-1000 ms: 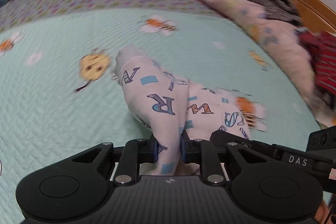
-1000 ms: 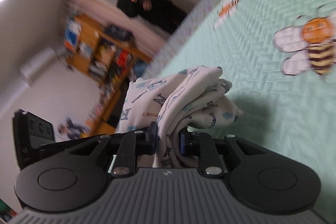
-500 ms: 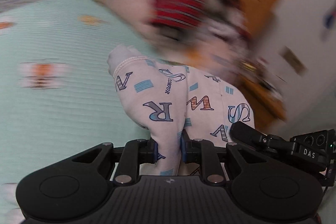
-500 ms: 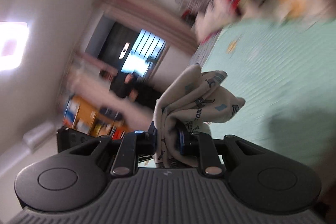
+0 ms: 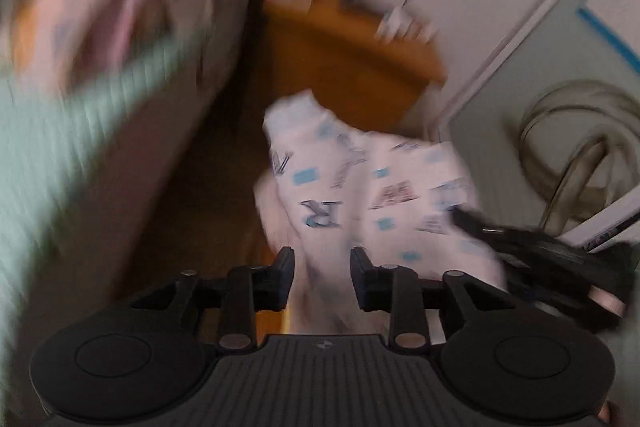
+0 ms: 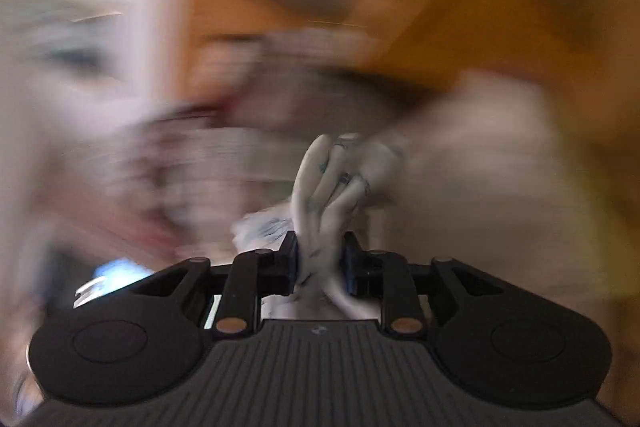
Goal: Fold clothes
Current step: 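Carry the folded letter-print shirt with both grippers toward the wooden nightstand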
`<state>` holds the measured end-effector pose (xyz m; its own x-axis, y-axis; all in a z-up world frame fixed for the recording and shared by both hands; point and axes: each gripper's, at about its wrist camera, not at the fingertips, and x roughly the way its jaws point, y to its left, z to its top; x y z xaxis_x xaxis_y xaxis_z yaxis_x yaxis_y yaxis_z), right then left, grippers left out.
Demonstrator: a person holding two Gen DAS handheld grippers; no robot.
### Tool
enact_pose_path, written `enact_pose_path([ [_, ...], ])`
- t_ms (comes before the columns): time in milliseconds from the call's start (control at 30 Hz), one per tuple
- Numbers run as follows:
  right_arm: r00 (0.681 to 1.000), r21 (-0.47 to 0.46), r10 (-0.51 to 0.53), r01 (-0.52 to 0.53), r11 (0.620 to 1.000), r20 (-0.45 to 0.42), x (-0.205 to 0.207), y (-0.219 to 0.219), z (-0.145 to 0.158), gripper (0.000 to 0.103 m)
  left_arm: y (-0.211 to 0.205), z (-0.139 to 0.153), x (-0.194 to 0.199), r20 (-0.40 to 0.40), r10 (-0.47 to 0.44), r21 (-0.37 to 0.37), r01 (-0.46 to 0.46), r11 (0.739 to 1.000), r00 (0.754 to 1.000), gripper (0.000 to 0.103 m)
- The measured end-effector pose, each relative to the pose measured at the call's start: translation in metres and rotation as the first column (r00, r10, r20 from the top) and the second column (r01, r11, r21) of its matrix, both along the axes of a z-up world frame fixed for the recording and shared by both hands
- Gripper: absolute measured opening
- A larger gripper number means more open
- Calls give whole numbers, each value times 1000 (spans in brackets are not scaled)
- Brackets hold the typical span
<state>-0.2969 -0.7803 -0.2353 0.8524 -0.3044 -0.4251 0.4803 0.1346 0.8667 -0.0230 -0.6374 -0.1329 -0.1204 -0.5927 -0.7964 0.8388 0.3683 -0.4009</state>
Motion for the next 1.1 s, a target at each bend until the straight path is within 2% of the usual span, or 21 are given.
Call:
enact_pose_path([
  [33,1000,18,-13,13,1000,2,-7,-4,-17,18,2,-9,-3,2,-1,9,1,1000,1000,30],
  [100,993,-15,-11,13,1000,115,-16,2,-27,22,7,-23,-11,14,-11,22,10,1000,1000,30],
  [167,990,-32,-8,13,999,138,-17,7,-29,22,10,-27,-14,20,-18,16,17,1000,1000,30],
  [233,992,-49,-21,27,998,121,-19,14,-24,22,10,-24,-14,24,-28,-12,28,1000,999,32],
  [267,997,-99,-30,37,994,71,-23,20,-12,25,11,-22,-14,39,-35,-23,36,999,999,36],
  [333,997,-231,-64,54,971,-35,-27,31,15,26,7,-18,-14,71,-51,-34,53,998,996,38],
  [400,987,-401,-108,53,915,-116,-26,39,48,27,6,-18,-22,73,-67,-49,71,996,995,38],
  [433,990,-459,-92,31,888,-111,-26,35,60,29,3,-17,-19,66,-74,-54,77,996,995,42],
  [467,995,-484,-46,-2,875,-85,-23,34,72,36,-3,-19,-18,59,-85,-55,88,995,995,44],
  [500,999,-474,17,-37,880,-46,-17,30,75,42,-6,-24,-23,59,-97,-49,100,994,994,45],
  [600,980,-404,186,-142,904,74,7,13,74,45,-9,-32,-34,88,-124,-21,126,992,988,48],
  [700,968,-273,239,-211,939,72,29,-4,48,45,-12,-38,-43,130,-152,0,153,988,980,54],
  [767,980,-172,199,-191,966,25,30,-13,18,43,-15,-41,-46,145,-169,17,169,986,975,60],
  [800,984,-137,178,-175,975,8,26,-17,4,15,-15,-42,-46,148,-172,21,171,985,974,60],
  [833,988,-120,154,-151,981,15,21,-18,-4,0,-15,-41,-46,150,-173,23,171,985,973,60],
  [933,992,-97,125,-121,988,31,16,-18,-11,0,-14,-39,-45,150,-168,25,166,986,974,61],
  [1033,990,-140,137,-139,980,-25,26,-16,5,10,-11,-36,-41,136,-151,25,149,988,979,60],
  [1100,988,-170,148,-153,974,-43,26,-8,15,31,-9,-36,-39,136,-147,30,144,989,980,60],
])
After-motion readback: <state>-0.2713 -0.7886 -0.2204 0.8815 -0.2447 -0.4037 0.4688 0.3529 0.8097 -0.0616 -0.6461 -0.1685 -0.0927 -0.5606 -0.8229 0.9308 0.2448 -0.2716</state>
